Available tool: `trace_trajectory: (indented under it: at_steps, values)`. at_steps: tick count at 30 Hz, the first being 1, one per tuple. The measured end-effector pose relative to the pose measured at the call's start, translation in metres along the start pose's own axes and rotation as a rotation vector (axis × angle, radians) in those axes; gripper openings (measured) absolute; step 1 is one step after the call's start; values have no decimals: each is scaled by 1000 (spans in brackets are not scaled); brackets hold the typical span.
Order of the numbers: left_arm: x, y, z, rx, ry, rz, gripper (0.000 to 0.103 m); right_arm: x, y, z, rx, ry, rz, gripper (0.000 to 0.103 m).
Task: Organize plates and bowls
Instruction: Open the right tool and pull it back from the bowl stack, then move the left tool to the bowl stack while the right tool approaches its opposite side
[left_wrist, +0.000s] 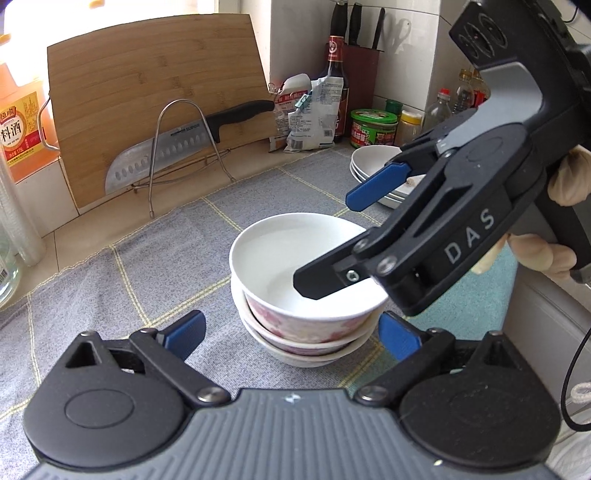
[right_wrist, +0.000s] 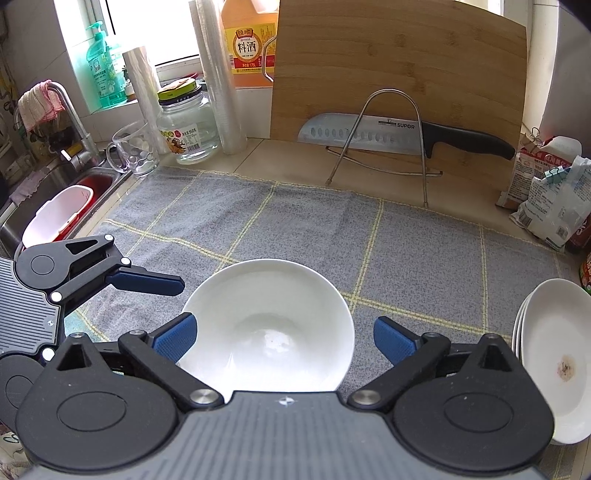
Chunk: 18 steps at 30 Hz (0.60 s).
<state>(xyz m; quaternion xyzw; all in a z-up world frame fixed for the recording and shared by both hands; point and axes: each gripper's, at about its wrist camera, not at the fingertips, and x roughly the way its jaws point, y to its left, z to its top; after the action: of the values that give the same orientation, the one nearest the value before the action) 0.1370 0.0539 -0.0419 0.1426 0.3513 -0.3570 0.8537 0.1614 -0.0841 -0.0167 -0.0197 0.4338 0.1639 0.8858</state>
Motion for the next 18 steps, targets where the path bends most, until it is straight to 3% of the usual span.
trace_trajectory:
  at_steps: [11,18]
  values:
    - [-8,12,-15,71,44,4,100,-13,12,-16,1,-23,-23,103]
    - [-8,16,-17,110,36,-38,100,-6,15,-23,74,-29,-66,103]
